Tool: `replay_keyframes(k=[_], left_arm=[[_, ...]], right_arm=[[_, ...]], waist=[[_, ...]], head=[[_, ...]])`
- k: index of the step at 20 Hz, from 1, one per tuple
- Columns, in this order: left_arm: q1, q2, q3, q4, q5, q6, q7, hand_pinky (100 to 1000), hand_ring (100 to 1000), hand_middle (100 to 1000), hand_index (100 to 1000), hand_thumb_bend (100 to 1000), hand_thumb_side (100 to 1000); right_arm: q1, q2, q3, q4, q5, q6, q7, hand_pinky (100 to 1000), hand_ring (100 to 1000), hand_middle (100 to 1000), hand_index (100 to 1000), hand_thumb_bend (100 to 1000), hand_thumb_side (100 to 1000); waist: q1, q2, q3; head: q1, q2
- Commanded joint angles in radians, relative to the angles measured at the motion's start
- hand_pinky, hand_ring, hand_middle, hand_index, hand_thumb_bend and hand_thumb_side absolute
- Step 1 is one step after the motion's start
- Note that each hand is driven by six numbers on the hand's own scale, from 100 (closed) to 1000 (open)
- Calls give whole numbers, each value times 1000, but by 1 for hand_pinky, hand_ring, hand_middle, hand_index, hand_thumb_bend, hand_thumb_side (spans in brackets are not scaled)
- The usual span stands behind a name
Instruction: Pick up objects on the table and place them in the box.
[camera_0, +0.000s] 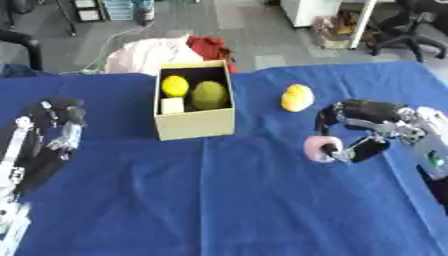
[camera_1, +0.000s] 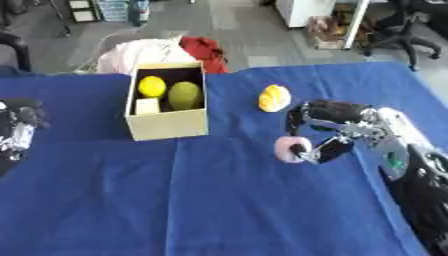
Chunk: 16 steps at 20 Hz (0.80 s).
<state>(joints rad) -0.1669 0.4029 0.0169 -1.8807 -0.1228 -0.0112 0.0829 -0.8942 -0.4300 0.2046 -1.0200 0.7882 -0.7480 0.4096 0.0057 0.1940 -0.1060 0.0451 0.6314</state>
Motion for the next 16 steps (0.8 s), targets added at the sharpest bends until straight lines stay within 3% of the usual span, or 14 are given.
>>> replay_keyframes(k=[1, 6, 16], left_arm=[[-14, -2, 9, -16, 2, -1, -1, 766, 561, 568, 716, 100, 546], [-39, -27, -6, -25, 16, -5, -14, 765, 561, 566, 716, 100, 546], [-74, -55, -34, -32, 32, -5, -41, 771, 558, 563, 714, 100, 551]], right_arm=[[-64, -9, -24, -22, -31, 0, 3, 849, 733, 655, 444, 100, 217], [-160, 47, -83, 39, 15, 37, -50, 844, 725, 653, 443, 100, 203], [-240, 186, -180, 160, 238, 121, -295, 818, 702, 643, 441, 100, 200]], waist=[[-14, -30, 13], [-16, -20, 79], [-16, 4, 187]], head=[[-10, -13], [-46, -31], [-130, -71]])
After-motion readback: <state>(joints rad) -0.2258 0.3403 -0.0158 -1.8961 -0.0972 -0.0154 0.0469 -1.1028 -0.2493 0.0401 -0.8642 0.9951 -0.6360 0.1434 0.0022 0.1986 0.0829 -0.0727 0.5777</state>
